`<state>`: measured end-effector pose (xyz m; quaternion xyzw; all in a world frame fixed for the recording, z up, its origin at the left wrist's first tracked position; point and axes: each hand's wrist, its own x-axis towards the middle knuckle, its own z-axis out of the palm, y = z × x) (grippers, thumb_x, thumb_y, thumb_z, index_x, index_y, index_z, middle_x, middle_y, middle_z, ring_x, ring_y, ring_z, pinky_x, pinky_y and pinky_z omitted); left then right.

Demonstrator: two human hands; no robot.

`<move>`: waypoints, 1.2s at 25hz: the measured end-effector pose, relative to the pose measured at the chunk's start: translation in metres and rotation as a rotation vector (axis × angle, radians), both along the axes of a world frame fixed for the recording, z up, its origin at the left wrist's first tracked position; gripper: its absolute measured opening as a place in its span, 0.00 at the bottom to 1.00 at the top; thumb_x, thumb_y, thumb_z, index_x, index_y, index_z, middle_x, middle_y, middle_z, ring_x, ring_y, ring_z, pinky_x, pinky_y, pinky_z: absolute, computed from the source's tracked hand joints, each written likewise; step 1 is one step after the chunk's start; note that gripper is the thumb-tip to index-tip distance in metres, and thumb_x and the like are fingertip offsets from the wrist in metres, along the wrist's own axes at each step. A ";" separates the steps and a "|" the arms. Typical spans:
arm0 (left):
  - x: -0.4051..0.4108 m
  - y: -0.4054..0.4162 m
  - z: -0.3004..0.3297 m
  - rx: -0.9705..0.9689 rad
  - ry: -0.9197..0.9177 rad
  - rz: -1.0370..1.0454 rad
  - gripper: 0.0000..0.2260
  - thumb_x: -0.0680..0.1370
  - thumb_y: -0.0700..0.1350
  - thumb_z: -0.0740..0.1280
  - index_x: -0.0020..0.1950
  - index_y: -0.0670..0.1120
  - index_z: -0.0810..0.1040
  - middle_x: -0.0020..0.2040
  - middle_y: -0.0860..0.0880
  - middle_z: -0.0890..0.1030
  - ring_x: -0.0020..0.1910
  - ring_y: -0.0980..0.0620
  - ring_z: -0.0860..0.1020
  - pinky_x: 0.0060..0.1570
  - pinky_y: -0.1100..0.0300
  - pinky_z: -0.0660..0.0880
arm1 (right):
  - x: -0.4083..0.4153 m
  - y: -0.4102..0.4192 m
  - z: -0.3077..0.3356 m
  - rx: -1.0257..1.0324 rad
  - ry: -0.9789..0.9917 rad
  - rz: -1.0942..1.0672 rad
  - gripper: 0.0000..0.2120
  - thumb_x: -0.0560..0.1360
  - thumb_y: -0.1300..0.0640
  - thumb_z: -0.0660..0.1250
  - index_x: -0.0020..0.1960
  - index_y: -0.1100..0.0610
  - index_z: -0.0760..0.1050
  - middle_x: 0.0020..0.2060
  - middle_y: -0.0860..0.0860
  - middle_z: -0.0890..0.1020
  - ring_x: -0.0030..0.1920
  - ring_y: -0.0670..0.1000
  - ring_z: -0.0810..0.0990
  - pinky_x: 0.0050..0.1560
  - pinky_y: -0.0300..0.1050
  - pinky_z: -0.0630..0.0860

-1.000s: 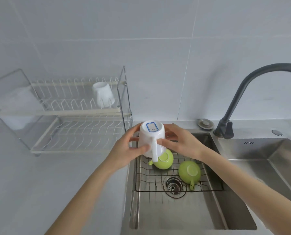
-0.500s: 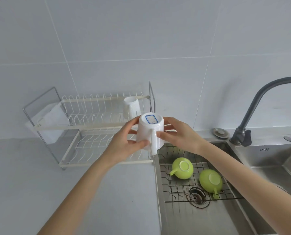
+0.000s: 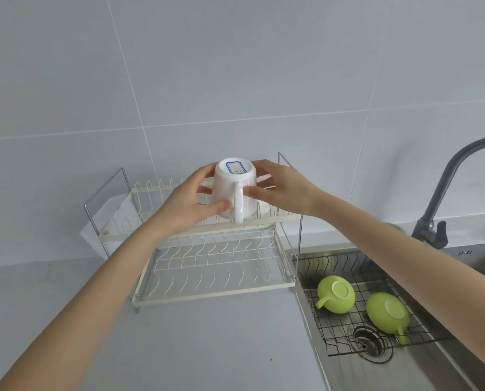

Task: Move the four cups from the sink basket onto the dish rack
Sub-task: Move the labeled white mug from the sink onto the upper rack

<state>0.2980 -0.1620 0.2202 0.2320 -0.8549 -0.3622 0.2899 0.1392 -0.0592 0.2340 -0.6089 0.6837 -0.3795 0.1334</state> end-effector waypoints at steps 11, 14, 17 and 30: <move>0.001 -0.092 0.009 0.023 -0.126 0.063 0.29 0.71 0.41 0.72 0.69 0.47 0.64 0.61 0.56 0.70 0.54 0.49 0.76 0.54 0.59 0.68 | 0.005 -0.102 0.016 0.119 0.180 -0.016 0.28 0.73 0.50 0.67 0.69 0.57 0.63 0.64 0.53 0.74 0.56 0.54 0.80 0.57 0.42 0.70; -0.002 -0.114 -0.001 0.036 -0.183 0.094 0.29 0.70 0.41 0.73 0.67 0.46 0.64 0.64 0.53 0.71 0.51 0.49 0.77 0.52 0.60 0.68 | 0.002 -0.127 0.009 0.188 0.200 0.014 0.30 0.73 0.50 0.68 0.71 0.55 0.61 0.64 0.54 0.75 0.59 0.53 0.77 0.58 0.42 0.70; -0.005 -0.133 -0.014 0.079 -0.251 0.096 0.29 0.70 0.41 0.73 0.67 0.44 0.63 0.67 0.50 0.70 0.51 0.48 0.78 0.51 0.59 0.69 | 0.000 -0.150 -0.005 0.261 0.237 0.042 0.30 0.73 0.51 0.68 0.70 0.56 0.61 0.63 0.55 0.76 0.60 0.54 0.76 0.59 0.43 0.70; -0.016 -0.164 -0.050 0.103 -0.494 0.076 0.29 0.71 0.39 0.71 0.67 0.43 0.61 0.67 0.48 0.69 0.51 0.48 0.77 0.52 0.57 0.71 | -0.004 -0.188 -0.057 0.394 0.237 0.031 0.31 0.71 0.51 0.70 0.68 0.59 0.61 0.59 0.60 0.78 0.58 0.59 0.76 0.61 0.55 0.73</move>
